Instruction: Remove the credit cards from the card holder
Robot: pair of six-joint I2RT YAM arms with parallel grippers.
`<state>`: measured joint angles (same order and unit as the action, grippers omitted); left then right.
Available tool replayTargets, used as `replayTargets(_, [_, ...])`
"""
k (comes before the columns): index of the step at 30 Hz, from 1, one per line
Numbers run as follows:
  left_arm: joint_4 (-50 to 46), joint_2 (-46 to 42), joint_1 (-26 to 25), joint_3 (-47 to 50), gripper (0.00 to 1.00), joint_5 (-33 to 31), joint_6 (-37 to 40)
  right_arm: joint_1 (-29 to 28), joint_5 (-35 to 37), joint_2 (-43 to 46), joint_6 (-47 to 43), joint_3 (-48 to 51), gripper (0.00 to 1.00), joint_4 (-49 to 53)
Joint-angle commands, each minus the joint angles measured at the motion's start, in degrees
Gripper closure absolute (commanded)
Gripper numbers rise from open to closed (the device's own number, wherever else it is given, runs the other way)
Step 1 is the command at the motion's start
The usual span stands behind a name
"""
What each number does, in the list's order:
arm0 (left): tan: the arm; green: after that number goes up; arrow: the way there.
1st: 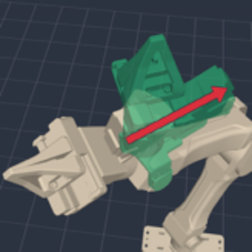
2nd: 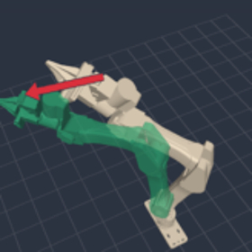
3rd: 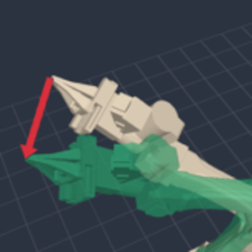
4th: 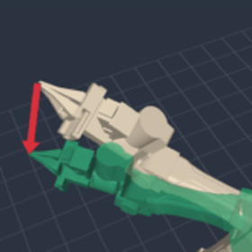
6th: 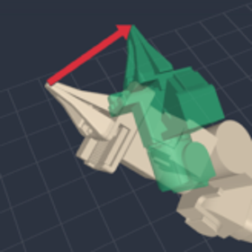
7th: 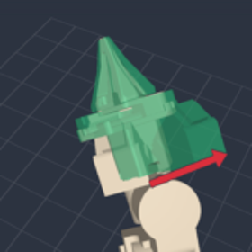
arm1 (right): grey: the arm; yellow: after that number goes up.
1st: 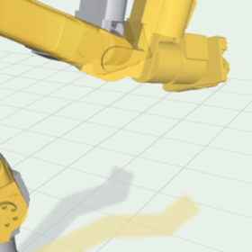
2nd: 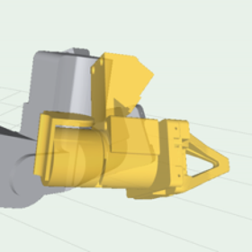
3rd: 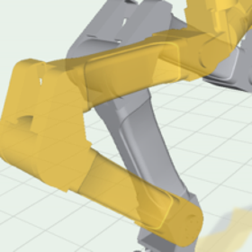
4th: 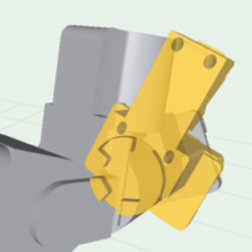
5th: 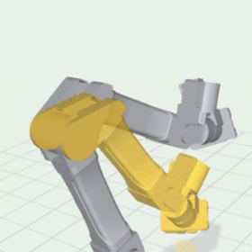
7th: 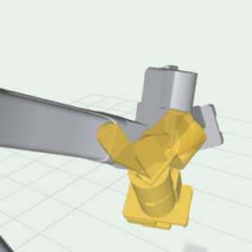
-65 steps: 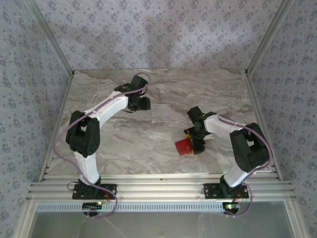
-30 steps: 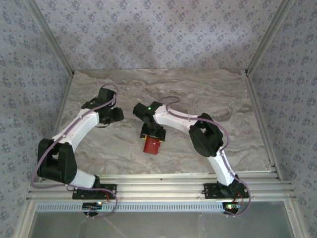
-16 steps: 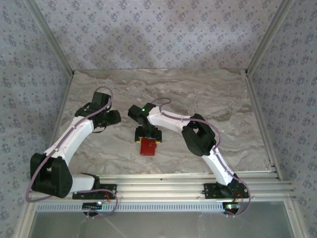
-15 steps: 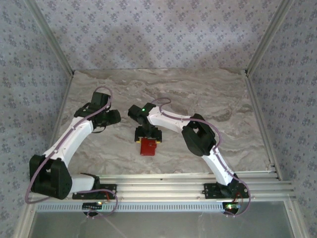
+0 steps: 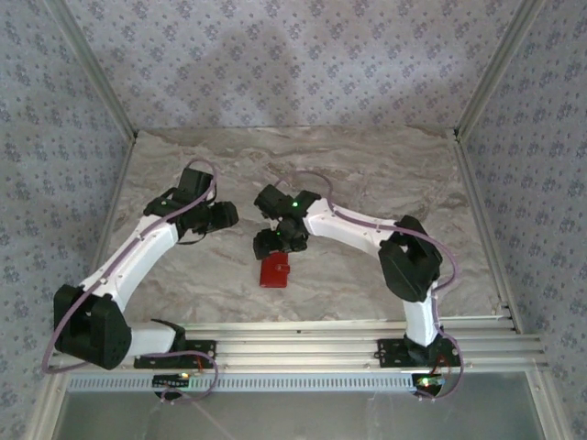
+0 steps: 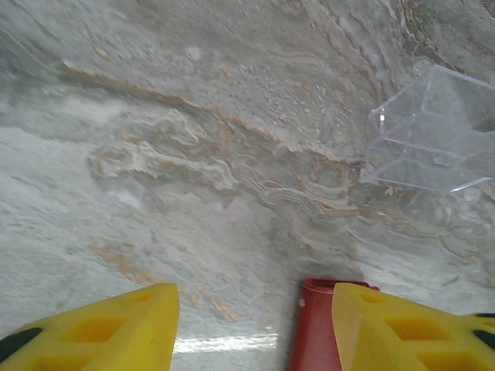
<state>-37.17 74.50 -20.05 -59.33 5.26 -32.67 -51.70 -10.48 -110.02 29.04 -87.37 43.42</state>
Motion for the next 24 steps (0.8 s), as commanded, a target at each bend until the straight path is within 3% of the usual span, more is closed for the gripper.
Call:
replayTargets(1, [2.1, 1.2, -0.6, 0.8, 0.45, 6.5, -3.6, 1.9, -10.1, 3.5, -16.3, 5.4, 0.28, -8.7])
replayTargets(4, [5.7, 1.7, -0.9, 3.2, 0.46, 10.9, -6.0, 3.3, -13.8, 7.0, -27.0, 10.7, 0.37, -14.9])
replayTargets(7, [7.8, 2.6, -1.8, 4.6, 0.46, 13.8, -7.5, 4.4, -13.3, 9.5, -36.9, 14.4, 0.36, -15.0])
replayTargets(12, [10.2, 3.6, -2.7, 6.9, 0.53, 17.1, -9.6, 7.2, -18.8, 11.8, -51.5, 18.4, 0.36, -13.8])
replayTargets(17, [13.3, 4.3, -3.6, 9.6, 0.69, 19.7, -12.6, 6.2, -12.1, 13.3, -66.7, 22.6, 0.37, -13.0])
replayTargets(24, [21.3, 8.0, -3.7, 12.7, 0.8, 26.6, -16.8, 5.2, -7.7, 13.5, -72.5, 24.3, 0.42, -16.3])
